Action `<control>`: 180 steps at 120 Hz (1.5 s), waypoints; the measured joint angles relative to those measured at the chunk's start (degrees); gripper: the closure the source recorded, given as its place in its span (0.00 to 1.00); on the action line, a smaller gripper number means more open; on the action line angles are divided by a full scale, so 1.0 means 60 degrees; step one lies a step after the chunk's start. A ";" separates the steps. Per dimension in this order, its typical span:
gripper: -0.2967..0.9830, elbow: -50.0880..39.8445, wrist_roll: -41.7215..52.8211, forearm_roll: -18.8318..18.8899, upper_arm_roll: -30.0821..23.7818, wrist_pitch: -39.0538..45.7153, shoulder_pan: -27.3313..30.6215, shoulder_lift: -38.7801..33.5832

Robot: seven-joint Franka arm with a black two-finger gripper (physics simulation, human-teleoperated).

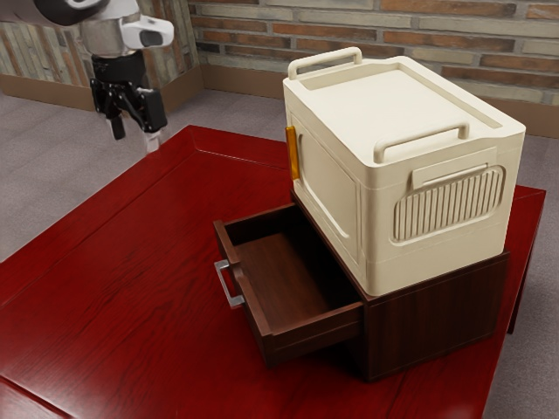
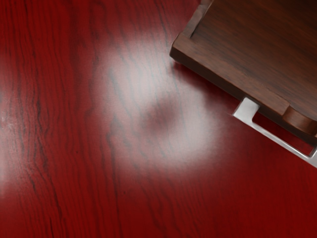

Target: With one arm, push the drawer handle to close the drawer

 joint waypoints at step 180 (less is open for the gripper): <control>0.85 -0.8460 0.4422 -0.0001 -0.0232 0.8960 -0.1823 -0.1141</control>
